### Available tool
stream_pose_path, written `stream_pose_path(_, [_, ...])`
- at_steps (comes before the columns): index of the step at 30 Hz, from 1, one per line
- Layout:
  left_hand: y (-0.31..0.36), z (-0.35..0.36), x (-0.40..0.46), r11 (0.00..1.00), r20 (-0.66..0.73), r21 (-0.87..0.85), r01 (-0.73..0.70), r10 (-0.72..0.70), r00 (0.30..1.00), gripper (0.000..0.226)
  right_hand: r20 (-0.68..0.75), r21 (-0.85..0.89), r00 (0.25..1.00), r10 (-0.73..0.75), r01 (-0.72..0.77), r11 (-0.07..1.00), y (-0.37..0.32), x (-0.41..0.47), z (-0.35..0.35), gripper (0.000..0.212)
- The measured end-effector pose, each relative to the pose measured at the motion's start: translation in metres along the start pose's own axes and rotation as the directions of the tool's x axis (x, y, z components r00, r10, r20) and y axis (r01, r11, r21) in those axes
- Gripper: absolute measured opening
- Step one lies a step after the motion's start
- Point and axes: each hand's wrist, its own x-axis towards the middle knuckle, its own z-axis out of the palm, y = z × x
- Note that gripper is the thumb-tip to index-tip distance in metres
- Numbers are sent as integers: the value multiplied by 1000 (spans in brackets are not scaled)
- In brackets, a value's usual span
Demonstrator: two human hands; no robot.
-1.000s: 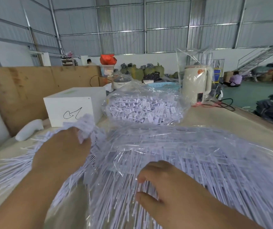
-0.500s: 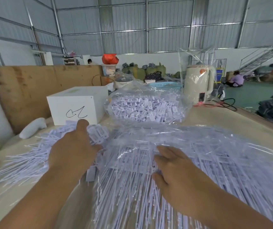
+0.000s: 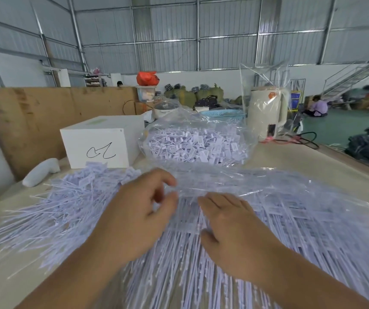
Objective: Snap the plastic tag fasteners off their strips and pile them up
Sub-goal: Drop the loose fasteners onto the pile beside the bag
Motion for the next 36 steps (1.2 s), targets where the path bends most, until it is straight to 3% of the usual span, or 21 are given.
stream_pose_path(2, [8,4,-4,985,155,54,-166,156,976,23,-18,70,1000,1,0,998,-1,-2,-5,60])
stream_pose_path(5, [2,12,-6,956,296,191,-222,160,942,30,-8,124,1000,11,-10,992,-4,-5,-11,63])
stream_pose_path(8, [-4,16,-6,955,253,240,-176,113,961,19,-47,112,998,35,-29,993,-4,-6,-17,58])
stream_pose_path(12, [-9,14,1,939,115,321,-126,93,989,40,-88,80,995,45,-38,996,-3,-9,-27,59])
stream_pose_path(16, [-6,16,0,876,123,459,-146,100,987,12,-149,81,988,50,-38,996,-2,-13,-34,60])
stream_pose_path(18, [-4,25,-3,883,186,466,-58,-33,982,46,-157,124,986,52,-33,992,-3,-13,-34,48])
stream_pose_path(20, [-3,31,-4,869,229,495,-2,-128,965,52,-163,147,985,49,-24,989,-2,-13,-31,33])
stream_pose_path(24, [-2,34,-4,897,172,442,20,-106,979,24,-100,93,994,50,-41,995,5,-10,-21,29])
stream_pose_path(31, [24,17,-3,920,13,386,-67,67,998,23,-115,82,993,2,7,997,13,-8,-14,54])
stream_pose_path(36, [40,13,-11,937,105,260,-236,215,971,26,-225,225,974,-4,56,973,11,-11,-20,51])
